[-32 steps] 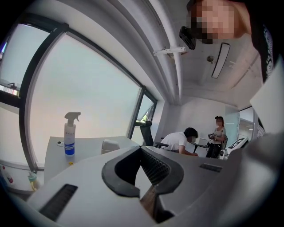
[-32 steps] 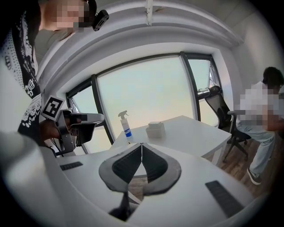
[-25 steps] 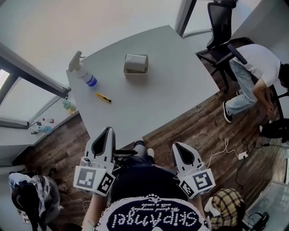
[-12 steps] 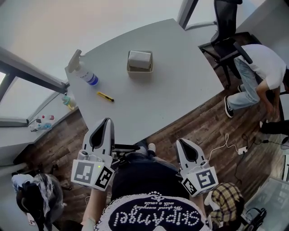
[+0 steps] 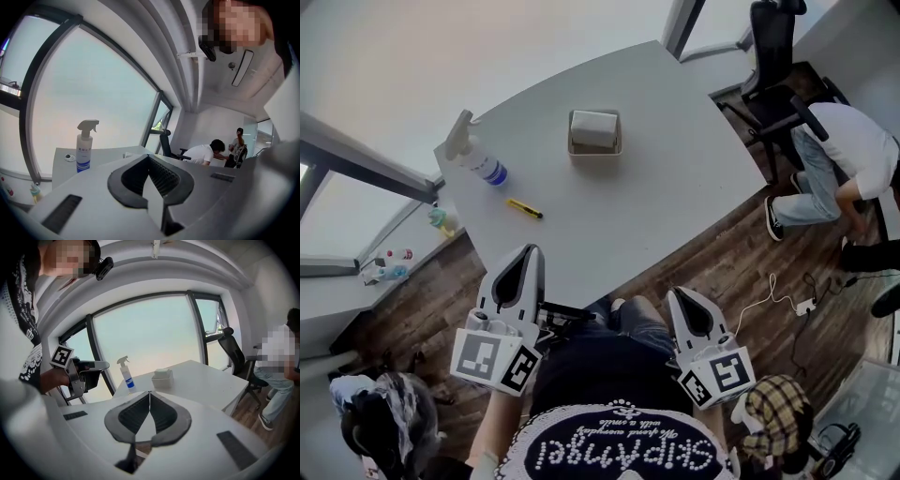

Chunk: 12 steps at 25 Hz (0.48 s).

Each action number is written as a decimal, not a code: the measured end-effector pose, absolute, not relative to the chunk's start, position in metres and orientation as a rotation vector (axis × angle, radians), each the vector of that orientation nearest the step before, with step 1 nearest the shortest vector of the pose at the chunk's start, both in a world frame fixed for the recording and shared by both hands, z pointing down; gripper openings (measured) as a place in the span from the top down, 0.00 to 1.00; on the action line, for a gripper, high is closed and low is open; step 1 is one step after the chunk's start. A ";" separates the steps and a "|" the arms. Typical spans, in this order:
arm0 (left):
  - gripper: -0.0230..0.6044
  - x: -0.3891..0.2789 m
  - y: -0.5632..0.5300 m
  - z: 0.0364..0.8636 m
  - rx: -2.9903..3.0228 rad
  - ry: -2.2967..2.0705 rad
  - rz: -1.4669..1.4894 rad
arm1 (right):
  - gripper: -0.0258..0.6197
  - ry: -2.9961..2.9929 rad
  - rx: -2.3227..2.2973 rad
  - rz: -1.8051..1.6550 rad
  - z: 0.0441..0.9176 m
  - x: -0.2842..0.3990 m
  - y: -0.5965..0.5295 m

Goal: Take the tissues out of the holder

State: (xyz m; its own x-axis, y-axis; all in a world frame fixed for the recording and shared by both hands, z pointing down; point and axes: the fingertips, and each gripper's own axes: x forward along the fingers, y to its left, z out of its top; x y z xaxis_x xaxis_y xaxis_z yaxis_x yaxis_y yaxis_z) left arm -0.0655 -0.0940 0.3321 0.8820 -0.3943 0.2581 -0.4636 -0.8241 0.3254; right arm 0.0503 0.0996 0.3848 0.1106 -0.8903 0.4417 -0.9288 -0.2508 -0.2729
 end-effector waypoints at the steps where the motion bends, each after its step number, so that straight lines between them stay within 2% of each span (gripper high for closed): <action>1: 0.96 -0.066 -0.095 0.332 2.671 -0.625 0.251 | 0.94 -1.878 2.285 0.819 0.385 0.048 0.098; 12: 0.96 -0.072 -0.093 0.326 2.650 -0.619 0.152 | 0.94 -1.920 2.192 0.722 0.370 0.038 0.077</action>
